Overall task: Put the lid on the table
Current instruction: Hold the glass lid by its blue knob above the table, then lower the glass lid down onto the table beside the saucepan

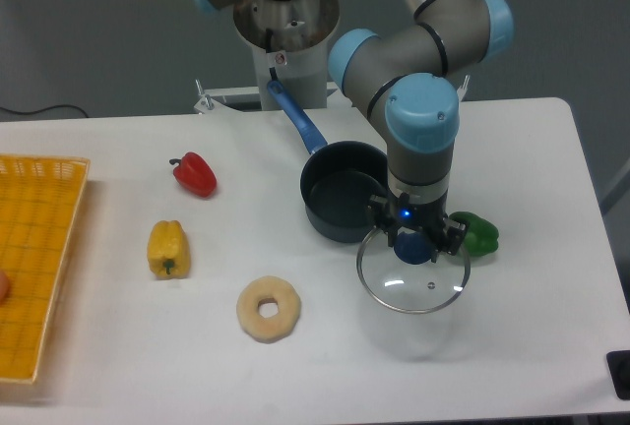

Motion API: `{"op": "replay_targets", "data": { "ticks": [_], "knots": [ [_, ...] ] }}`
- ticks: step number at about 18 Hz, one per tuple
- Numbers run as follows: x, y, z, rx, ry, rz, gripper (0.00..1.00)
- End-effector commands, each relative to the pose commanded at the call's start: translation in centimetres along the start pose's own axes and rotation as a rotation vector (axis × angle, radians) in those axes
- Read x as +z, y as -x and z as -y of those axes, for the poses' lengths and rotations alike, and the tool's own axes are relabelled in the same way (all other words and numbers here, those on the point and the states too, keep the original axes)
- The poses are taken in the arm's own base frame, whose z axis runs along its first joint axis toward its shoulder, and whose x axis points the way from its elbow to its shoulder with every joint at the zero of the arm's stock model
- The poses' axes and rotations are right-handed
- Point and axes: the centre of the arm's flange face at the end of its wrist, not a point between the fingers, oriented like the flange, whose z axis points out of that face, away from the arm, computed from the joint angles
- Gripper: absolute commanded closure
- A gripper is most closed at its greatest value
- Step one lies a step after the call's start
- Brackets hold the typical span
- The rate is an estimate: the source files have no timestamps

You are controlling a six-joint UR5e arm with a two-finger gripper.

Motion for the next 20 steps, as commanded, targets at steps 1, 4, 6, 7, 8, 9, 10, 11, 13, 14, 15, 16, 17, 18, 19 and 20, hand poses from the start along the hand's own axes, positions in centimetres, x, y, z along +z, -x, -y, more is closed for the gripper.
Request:
{"op": "replay_targets", "data": {
  "ticks": [1,4,6,7,8,9,10,11,13,14,15,16,17,18,19,20],
  "knots": [
    [0.0,-0.1,-0.1,-0.003,0.001,-0.001,0.48],
    [0.3,-0.3,-0.1,-0.018,0.003,-0.005,0.48],
    [0.6,-0.3,-0.1,-0.043,0.007,-0.008,0.48],
    [0.7,-0.2,-0.2,-0.055,0.010,-0.008,0.48],
    [0.7,-0.3,-0.1,-0.054,0.010,-0.008,0.48],
    [0.9,-0.2,-0.2,-0.060,0.013,-0.009,0.48],
    [1.0,-0.2,-0.1,-0.070,0.016,-0.009,0.48],
    [1.4,-0.2,-0.1,-0.101,0.019,-0.014,0.48],
    [1.8,-0.2,0.0,-0.139,0.024,-0.016,0.48],
    [2.2,-0.1,0.0,-0.150,0.033,-0.016,0.48],
    [2.3,-0.1,0.0,-0.166,0.035,-0.016,0.48],
    [2.5,-0.1,0.0,-0.194,0.039,-0.019,0.48],
    [2.9,-0.2,0.1,-0.215,0.041,-0.025,0.48],
    [3.3,0.0,0.2,-0.237,0.044,-0.027,0.48],
    [3.8,0.0,0.3,-0.250,0.049,-0.032,0.48],
    [4.6,0.1,0.3,-0.258,0.057,-0.040,0.48]
  ]
}}
